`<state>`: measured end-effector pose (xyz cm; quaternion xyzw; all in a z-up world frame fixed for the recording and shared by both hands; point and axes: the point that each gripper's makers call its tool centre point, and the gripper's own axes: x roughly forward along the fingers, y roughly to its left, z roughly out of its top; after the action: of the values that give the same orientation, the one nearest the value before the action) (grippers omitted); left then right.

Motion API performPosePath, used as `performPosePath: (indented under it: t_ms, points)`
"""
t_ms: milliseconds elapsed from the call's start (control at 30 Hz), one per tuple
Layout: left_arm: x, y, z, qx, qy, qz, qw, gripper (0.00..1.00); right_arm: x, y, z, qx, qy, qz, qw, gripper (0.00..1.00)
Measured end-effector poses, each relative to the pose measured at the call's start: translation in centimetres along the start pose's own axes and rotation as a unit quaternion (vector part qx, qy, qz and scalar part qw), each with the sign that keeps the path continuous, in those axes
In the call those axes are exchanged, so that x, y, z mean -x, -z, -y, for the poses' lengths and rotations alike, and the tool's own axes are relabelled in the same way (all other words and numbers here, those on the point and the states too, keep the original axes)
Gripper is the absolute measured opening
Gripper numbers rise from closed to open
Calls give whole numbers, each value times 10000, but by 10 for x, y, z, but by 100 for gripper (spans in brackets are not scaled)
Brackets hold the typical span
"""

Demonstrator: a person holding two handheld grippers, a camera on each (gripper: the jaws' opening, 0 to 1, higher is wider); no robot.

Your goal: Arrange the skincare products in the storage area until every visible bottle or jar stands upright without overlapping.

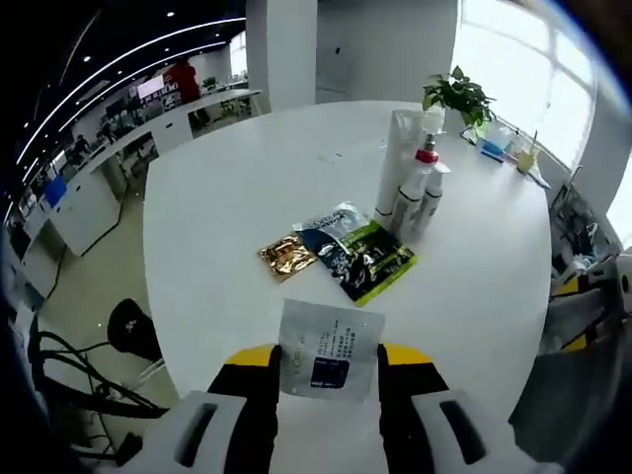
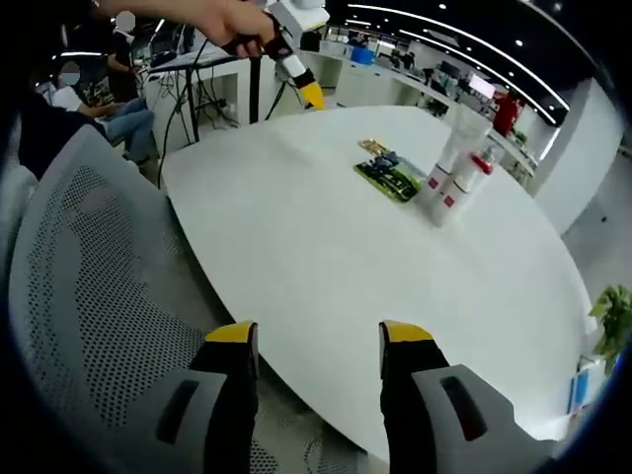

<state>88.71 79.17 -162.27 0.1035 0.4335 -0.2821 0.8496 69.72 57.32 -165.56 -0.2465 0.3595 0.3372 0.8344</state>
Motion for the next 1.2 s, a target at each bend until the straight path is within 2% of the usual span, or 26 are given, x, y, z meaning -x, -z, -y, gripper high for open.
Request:
performPosePath:
  t_ms: [100,267,467,833,1200]
  points:
    - [9,-3,15,205,-10,203,9996,40,4,-8,-1,-78,-72,214,9997,46]
    - [21,-5,42,206,15,379,9991,40,7,-12,0,-184,-97,364,9991,46]
    - [32,-7,65,142,-50,541,9984,40,10,-17,-1,-226,-143,511,9983,45]
    - [35,3,86,434,-6,729,9964,40,10,-20,-4,-164,-228,576,9979,45]
    - [39,14,106,231,49,686,9974,40,10,-19,-2,-271,-247,548,9978,46]
